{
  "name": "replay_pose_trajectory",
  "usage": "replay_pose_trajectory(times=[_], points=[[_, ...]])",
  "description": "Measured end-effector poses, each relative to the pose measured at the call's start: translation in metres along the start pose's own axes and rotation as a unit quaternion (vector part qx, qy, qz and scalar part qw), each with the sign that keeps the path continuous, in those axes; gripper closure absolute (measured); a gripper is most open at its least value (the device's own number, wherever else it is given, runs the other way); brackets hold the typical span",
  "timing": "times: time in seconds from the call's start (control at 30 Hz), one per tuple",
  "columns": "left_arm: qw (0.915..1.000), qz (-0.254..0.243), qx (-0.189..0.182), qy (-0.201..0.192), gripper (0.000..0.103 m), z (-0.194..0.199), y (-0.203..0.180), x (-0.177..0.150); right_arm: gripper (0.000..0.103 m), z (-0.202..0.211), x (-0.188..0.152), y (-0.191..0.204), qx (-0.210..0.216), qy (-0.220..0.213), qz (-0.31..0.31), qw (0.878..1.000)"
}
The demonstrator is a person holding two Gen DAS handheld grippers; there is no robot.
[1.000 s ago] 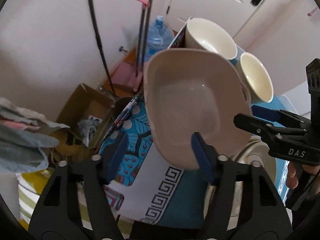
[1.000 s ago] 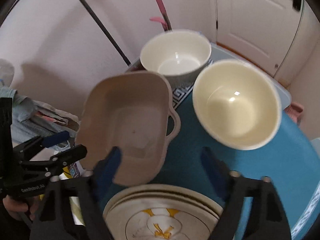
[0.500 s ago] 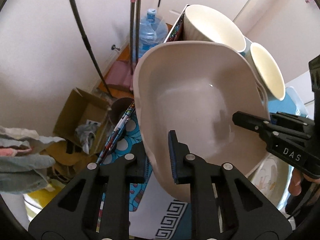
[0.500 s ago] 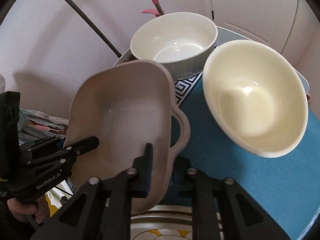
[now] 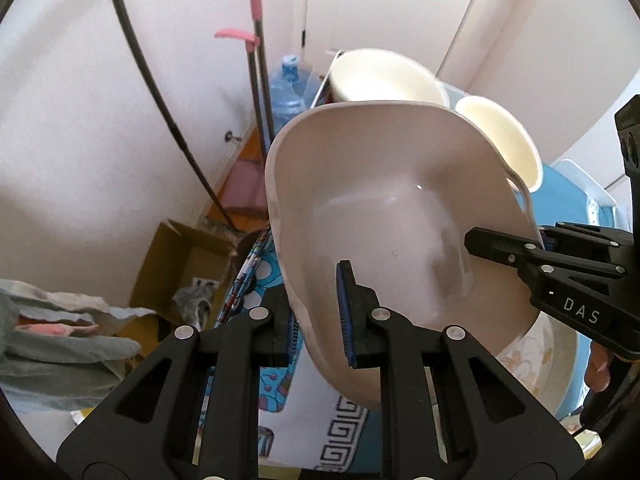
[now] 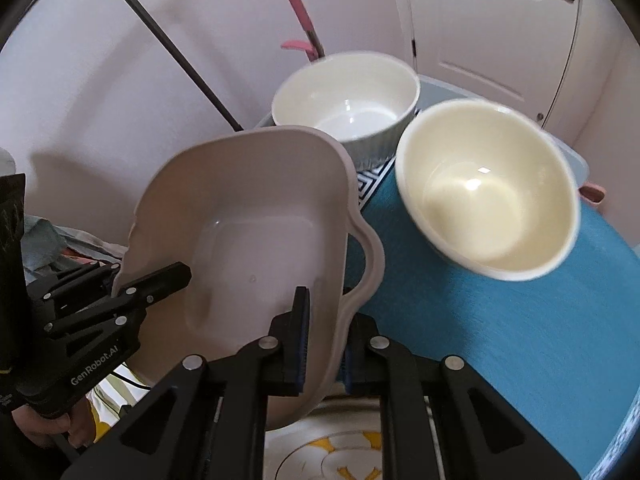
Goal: Organize plates and bowls
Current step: 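Lift the taupe basin with both grippers and set it on the tablecloth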
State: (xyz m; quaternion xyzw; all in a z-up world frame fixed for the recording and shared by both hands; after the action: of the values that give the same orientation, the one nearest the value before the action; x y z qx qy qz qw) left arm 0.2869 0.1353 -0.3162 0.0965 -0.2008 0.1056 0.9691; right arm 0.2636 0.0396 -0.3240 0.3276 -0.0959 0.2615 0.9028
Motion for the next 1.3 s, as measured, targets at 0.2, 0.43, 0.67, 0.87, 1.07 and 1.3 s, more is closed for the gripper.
replay_pose_trajectory(times=[0.2, 0.43, 0.67, 0.87, 1.07, 1.3], points=[[0.9990, -0.023, -0.014, -0.035, 0.088, 0.049, -0.036, 0.007, 0.091, 0.063, -0.017, -0.007, -0.015, -0.051, -0.009, 0.999], [0.9941, -0.068, -0.054, -0.065, 0.088, 0.110, -0.124, -0.005, 0.091, 0.159, -0.067, -0.041, -0.054, -0.106, -0.036, 0.992], [0.9830, -0.133, -0.108, -0.067, 0.088, 0.141, -0.231, -0.043, 0.091, 0.252, -0.142, -0.094, -0.112, -0.148, -0.084, 0.979], [0.9715, -0.184, -0.140, -0.050, 0.088, 0.142, -0.319, -0.091, 0.091, 0.290, -0.210, -0.155, -0.142, -0.158, -0.149, 0.966], [0.9655, -0.212, -0.150, -0.016, 0.088, 0.115, -0.373, -0.130, 0.091, 0.282, -0.258, -0.198, -0.149, -0.150, -0.189, 0.959], [0.9616, -0.234, -0.142, -0.013, 0.088, 0.092, -0.397, -0.147, 0.091, 0.270, -0.282, -0.227, -0.146, -0.146, -0.210, 0.956]])
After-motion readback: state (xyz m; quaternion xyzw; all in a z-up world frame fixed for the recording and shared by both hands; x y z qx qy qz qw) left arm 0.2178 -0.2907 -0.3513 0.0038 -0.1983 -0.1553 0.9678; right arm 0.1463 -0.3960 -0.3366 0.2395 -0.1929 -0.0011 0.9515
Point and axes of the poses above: each gripper's, at about its wrist camera, not at the fingertips, and z roughly against the way its jaws point, y to its left, x to its top, the point moved 10 cm from there along -z, roughly the way its jaws point, and after that the axes turned 15 degrees about x, right-handed, at the moved point
